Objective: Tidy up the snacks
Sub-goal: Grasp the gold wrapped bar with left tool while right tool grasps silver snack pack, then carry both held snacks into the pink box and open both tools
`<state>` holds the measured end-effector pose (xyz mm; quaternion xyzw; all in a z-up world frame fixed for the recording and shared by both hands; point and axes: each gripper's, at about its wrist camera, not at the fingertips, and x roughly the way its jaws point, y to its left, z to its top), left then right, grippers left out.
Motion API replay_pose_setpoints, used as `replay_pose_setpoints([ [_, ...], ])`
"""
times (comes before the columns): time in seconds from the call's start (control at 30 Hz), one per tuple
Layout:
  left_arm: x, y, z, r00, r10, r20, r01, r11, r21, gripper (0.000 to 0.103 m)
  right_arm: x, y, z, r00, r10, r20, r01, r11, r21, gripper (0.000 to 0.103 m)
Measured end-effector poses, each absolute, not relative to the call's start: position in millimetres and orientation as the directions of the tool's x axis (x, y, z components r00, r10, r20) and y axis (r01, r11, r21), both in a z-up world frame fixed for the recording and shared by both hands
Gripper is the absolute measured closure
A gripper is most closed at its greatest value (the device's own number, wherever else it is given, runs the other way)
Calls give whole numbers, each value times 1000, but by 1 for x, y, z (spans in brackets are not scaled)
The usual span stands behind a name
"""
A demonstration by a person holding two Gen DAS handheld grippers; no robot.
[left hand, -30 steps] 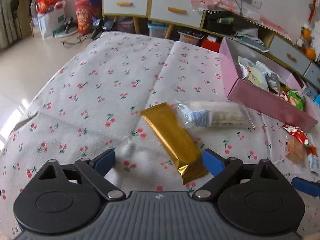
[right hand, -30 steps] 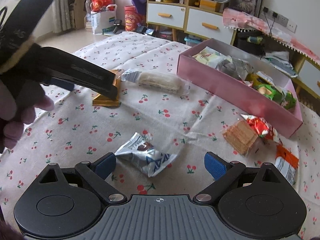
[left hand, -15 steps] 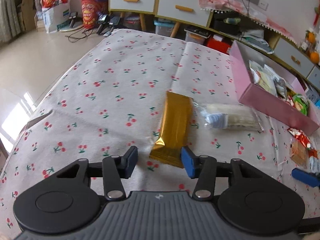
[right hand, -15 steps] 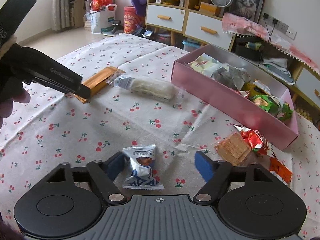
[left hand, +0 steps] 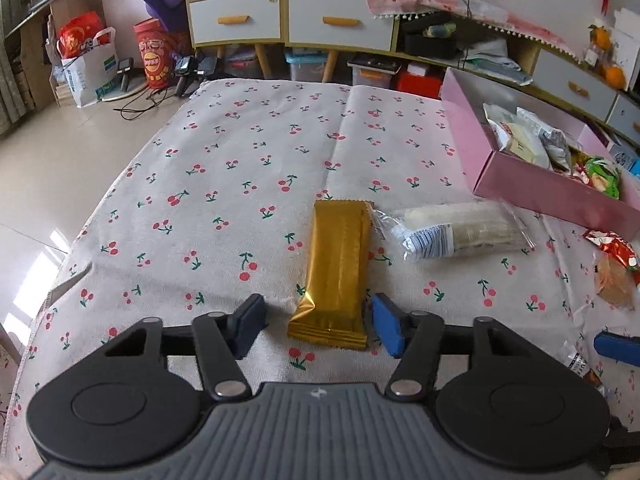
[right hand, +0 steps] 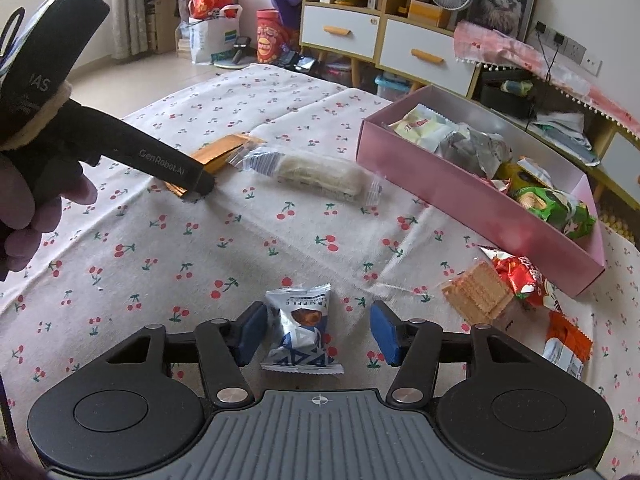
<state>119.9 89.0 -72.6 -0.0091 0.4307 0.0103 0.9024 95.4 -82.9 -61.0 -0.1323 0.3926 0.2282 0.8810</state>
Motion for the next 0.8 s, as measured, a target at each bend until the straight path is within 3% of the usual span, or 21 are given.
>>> replay_pose_setpoints([
  [0.07,119,89,-72,629,12,-778,-20,1000,0,63,95,-82,-60,575,308,-757,-516,856,-43,60],
  [0.2,117,90,-70,619,10,-785,-19,1000,-3,68,95,-81,-58,559,323,-764,-538,842,-37,77],
  [0.8,110,114,-40,647,-46,-762,-141,974,-178,70,108,-108,-18,620,359,-698,-437,897,73,79],
])
